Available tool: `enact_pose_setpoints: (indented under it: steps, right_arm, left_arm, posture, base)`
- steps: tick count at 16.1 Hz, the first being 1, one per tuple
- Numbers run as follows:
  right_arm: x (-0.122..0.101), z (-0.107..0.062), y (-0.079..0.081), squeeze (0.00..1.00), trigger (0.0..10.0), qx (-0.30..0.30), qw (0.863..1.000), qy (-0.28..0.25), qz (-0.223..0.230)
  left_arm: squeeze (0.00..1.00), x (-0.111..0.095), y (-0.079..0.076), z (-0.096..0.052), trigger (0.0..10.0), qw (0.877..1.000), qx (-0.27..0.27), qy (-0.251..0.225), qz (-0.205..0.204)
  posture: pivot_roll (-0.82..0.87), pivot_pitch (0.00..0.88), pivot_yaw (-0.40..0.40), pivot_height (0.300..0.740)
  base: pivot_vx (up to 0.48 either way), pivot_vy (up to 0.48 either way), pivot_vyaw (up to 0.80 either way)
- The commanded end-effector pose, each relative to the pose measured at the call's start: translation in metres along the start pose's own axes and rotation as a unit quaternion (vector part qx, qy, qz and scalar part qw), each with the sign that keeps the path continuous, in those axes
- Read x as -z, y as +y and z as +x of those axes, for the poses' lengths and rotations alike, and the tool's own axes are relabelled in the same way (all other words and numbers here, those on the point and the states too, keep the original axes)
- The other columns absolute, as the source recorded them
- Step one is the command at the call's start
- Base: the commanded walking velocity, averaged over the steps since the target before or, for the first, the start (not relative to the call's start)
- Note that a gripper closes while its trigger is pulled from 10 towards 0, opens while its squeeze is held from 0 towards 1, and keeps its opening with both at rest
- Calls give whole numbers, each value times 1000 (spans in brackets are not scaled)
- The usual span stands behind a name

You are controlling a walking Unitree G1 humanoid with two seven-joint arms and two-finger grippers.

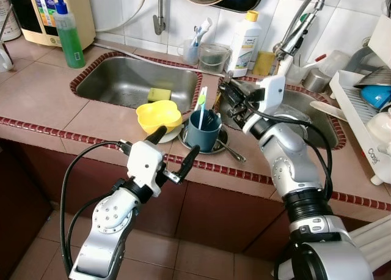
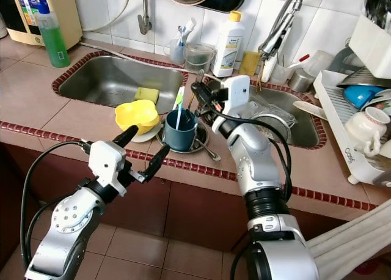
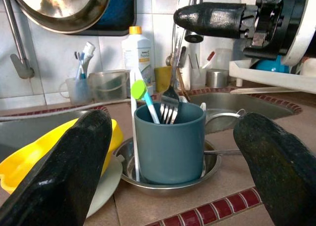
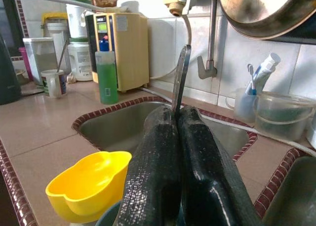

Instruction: Kitchen organization

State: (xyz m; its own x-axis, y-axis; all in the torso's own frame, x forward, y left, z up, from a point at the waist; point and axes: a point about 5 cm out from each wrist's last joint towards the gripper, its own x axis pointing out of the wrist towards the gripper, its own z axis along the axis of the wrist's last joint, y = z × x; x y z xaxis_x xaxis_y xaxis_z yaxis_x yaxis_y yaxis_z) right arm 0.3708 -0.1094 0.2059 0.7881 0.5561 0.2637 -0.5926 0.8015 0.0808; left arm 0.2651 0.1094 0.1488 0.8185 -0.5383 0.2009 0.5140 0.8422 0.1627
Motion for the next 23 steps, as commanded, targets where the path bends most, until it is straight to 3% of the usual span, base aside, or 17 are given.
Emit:
enact_pose_setpoints:
  steps: [1, 8, 10, 12, 17, 20, 23]
  right_arm:
    - [-16, 3, -1, 0, 10000, -9, 1000, -17, -16]
    - [-40, 3, -4, 0, 10000, -15, 998, -31, -45]
    - [-53, 3, -4, 0, 10000, -14, 997, -44, -55]
    - [-61, 3, -3, 0, 10000, -9, 996, -65, -57]
    - [-83, -8, 1, 0, 10000, 29, 981, -180, -73]
    - [-69, -16, -5, 0, 10000, 100, 970, -170, -144]
    - [-64, -20, -4, 0, 10000, 112, 969, -171, -139]
  left_arm:
    - [0, -3, -4, 1, 10000, 1000, 8, -3, 1]
    - [0, -1, -5, 1, 10000, 1000, 8, -1, 0]
    - [0, -1, 3, 3, 10000, 1000, -1, 0, 7]
    - [0, 0, 14, 4, 10000, 999, -20, 6, 25]
    - [0, -5, 58, 7, 10000, 994, -97, 16, 44]
    - [0, -9, 80, 9, 10000, 990, -138, 13, 9]
    - [0, -15, 90, 10, 10000, 989, -149, 4, -3]
  posture:
    - [22, 0, -119, 740]
    - [22, 0, -120, 740]
    - [21, 0, -121, 740]
    - [20, 0, -119, 740]
    - [29, 0, -119, 740]
    - [28, 0, -112, 740]
    - [26, 0, -105, 740]
  base:
    - [0, 0, 0]
    - [0, 0, 0]
    - [0, 0, 0]
    - [0, 0, 0]
    - [0, 0, 0]
    - [0, 0, 0]
    - [0, 0, 0]
